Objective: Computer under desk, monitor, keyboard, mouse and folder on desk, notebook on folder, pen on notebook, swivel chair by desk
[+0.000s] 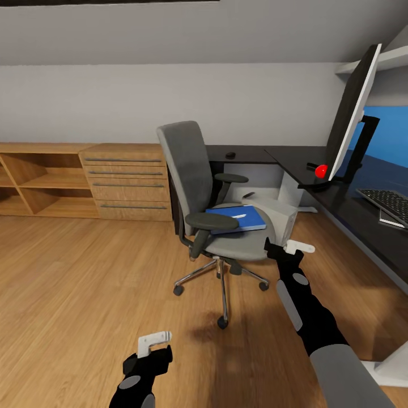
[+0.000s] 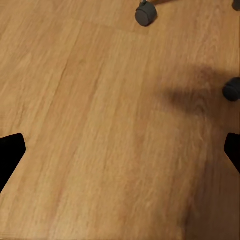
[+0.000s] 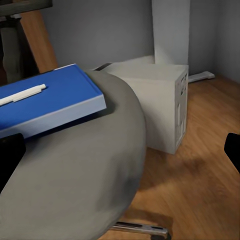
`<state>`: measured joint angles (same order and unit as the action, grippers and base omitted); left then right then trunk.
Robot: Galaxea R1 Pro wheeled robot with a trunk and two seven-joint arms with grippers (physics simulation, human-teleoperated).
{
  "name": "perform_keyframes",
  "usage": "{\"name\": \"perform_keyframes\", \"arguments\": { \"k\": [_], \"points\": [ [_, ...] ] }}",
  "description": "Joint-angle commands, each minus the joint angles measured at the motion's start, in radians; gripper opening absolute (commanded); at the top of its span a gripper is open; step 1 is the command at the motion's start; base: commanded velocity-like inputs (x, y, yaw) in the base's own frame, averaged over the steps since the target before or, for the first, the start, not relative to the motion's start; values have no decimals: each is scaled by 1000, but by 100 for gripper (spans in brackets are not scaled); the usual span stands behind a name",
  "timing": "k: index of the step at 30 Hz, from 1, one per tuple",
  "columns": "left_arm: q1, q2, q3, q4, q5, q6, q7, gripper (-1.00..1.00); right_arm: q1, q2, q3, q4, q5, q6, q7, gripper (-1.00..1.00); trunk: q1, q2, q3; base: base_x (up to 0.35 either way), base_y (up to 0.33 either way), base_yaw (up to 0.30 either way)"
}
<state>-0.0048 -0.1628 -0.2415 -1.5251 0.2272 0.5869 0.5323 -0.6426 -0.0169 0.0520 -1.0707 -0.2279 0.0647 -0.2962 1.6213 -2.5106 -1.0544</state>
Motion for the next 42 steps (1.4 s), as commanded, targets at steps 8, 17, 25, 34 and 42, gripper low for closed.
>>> {"name": "perform_keyframes", "arguments": {
  "k": [8,17,25,34,42],
  "points": [
    [-1,0,9,2,12,5,9,100,-1,-1,2,-1,-12,7,-6,100,0,0,-1,0,0,0],
    [-41,0,68,70,14,9,7,100,-1,-3,-3,0,-16,9,-5,100,0,0,-1,0,0,0],
    [-141,11,142,214,16,7,5,100,0,-3,-6,1,-16,9,-5,100,0,0,-1,0,0,0],
    [-169,20,162,246,16,-1,5,100,0,-2,-3,3,-15,4,-7,100,0,0,-1,0,0,0],
    [-171,19,165,243,15,-2,6,100,0,-2,-3,4,-17,4,-5,100,0,0,-1,0,0,0]
  ]
}}
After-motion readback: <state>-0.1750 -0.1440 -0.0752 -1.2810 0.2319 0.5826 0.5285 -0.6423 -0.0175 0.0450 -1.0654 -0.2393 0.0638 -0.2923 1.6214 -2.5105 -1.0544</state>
